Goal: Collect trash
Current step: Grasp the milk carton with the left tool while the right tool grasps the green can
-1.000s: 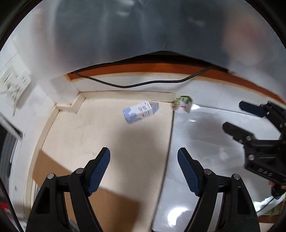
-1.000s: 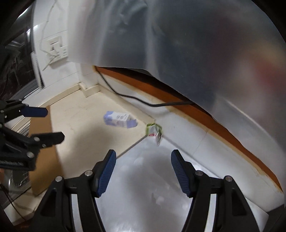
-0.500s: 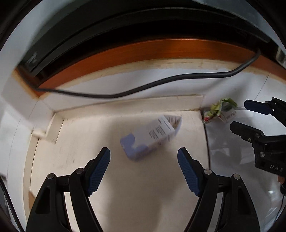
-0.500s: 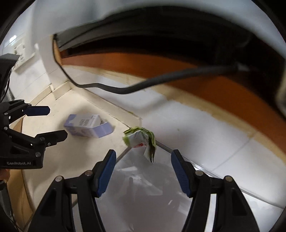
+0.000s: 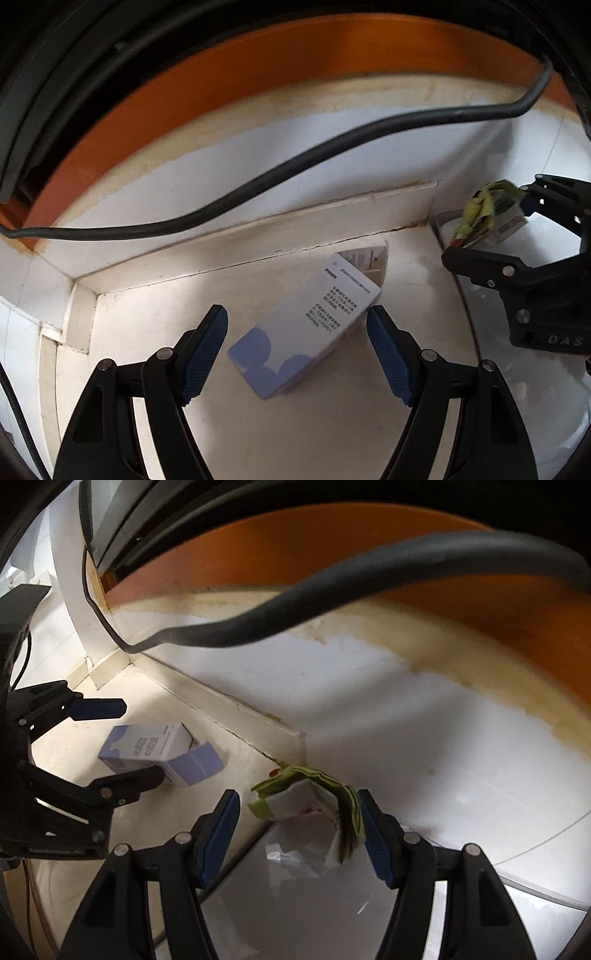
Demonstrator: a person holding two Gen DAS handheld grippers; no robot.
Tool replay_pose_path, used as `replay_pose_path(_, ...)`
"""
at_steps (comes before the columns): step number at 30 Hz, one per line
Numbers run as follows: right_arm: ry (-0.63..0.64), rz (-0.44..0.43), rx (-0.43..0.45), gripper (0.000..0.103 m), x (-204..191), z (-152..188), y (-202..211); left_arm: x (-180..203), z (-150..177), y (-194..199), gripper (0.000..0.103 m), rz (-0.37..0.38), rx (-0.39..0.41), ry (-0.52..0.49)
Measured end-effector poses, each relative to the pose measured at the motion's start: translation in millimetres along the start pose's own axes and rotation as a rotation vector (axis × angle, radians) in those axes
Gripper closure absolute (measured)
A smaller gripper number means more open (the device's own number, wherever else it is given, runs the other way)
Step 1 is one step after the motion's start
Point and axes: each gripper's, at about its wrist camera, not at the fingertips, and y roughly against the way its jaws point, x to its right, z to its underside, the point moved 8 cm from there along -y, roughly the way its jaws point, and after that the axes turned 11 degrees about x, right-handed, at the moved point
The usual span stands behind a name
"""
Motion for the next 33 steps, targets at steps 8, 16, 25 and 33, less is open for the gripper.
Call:
replay_pose_path(8,-0.033,-0.002,-0.016,0.039,-3.3,0.0,-6.8,-12.0,5.0,-10.0,0.043,0.008,-0.033,0.143)
replay_pose_path(16,-0.042,-0.017,0.003,0.07,7.0,7.1,2.7,-11.2,12.6,1.2,0.064,0.021,-0.055,0.278)
replay_pose_path(25,-0.083,-0.044,0.005,0.075,8.6,21.3,24.4,-3.7,22.4,5.0,0.07,0.073,-0.09,0.418)
replay_pose_path(33,-0.086,-0.098,0.002,0.075,-3.6,30.7,57.1,14.8,32.5,42.5,0.07,0.088,-0.094,0.447)
